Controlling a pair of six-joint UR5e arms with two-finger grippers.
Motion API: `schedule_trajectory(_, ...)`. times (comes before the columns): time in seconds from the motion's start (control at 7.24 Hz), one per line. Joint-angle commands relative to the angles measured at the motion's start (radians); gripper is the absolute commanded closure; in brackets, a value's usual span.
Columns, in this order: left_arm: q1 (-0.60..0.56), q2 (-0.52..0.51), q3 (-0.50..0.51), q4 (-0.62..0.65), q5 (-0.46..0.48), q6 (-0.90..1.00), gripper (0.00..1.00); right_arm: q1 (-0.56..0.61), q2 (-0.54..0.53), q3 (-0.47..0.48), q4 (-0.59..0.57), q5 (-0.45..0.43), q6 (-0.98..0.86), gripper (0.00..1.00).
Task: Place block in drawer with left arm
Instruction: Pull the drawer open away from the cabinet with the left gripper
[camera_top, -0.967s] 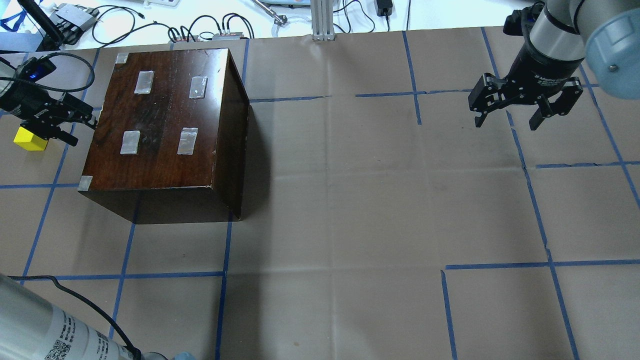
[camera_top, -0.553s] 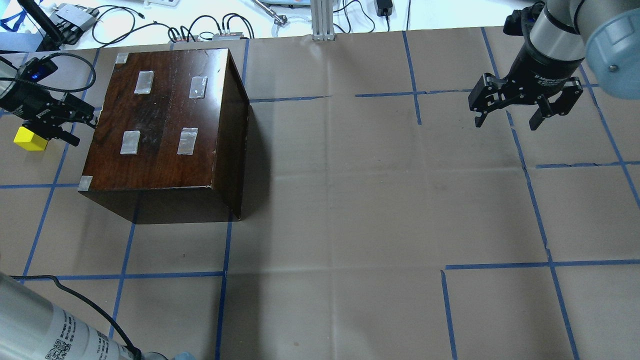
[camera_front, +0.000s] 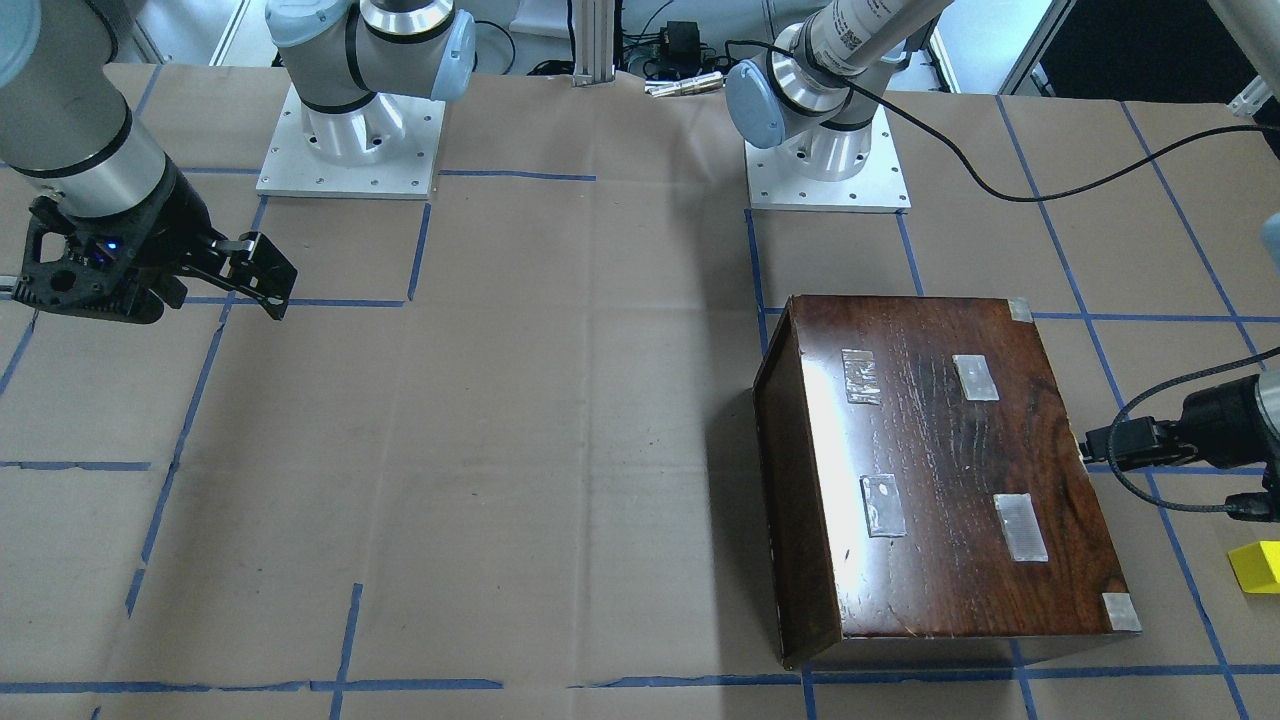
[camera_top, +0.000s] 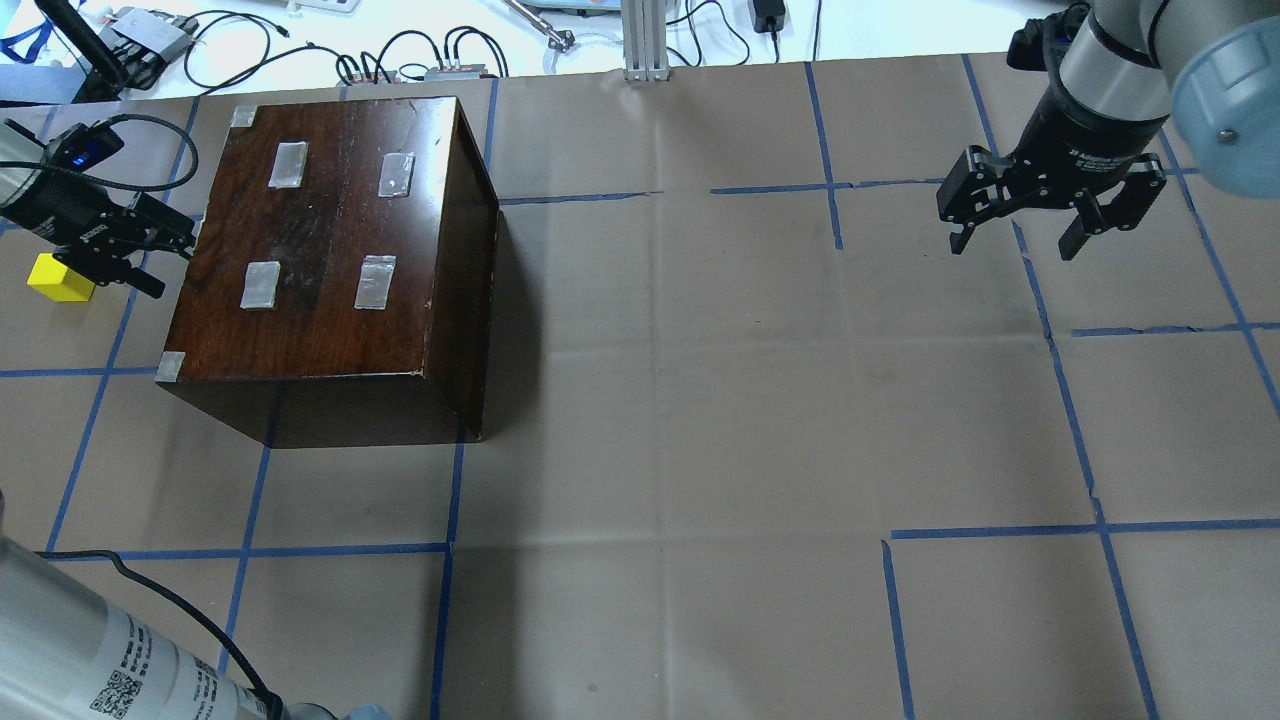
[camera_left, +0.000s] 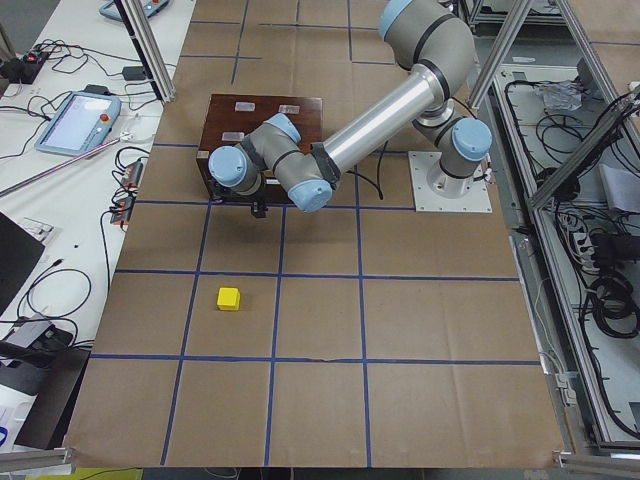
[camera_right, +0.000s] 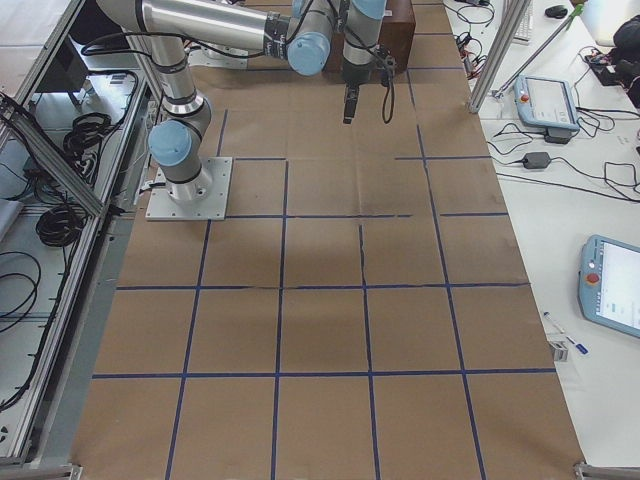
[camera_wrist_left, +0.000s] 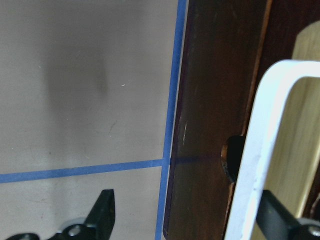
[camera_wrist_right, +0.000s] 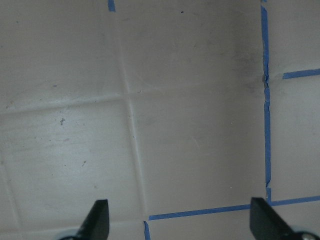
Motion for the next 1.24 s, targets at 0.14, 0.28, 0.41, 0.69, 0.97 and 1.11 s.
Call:
schedule_trajectory(0.14,0.002,-0.005,0.013,0.037,0.011,0.006,0.01,0.000,0.000,-0.001,0.000,0.000,0.001,0.00)
schedule_trajectory(0.28,0.002,-0.003,0.013,0.055,0.067,0.006,0.01,0.000,0.000,0.001,0.000,0.000,-0.001,0.00)
schedule_trajectory(0.41,0.003,-0.003,0.013,0.073,0.119,0.006,0.01,0.000,0.000,0.001,0.000,0.000,0.001,0.00)
schedule_trajectory(0.69,0.008,-0.002,0.017,0.084,0.145,0.008,0.01,0.000,0.000,0.001,0.000,0.000,-0.001,0.00)
schedule_trajectory(0.97,0.011,-0.005,0.022,0.110,0.213,0.009,0.01,0.000,0.000,0.001,0.000,0.000,0.001,0.00)
schedule_trajectory(1.11,0.020,-0.005,0.025,0.112,0.215,0.009,0.01,0.000,0.000,-0.001,0.000,0.000,0.001,0.00)
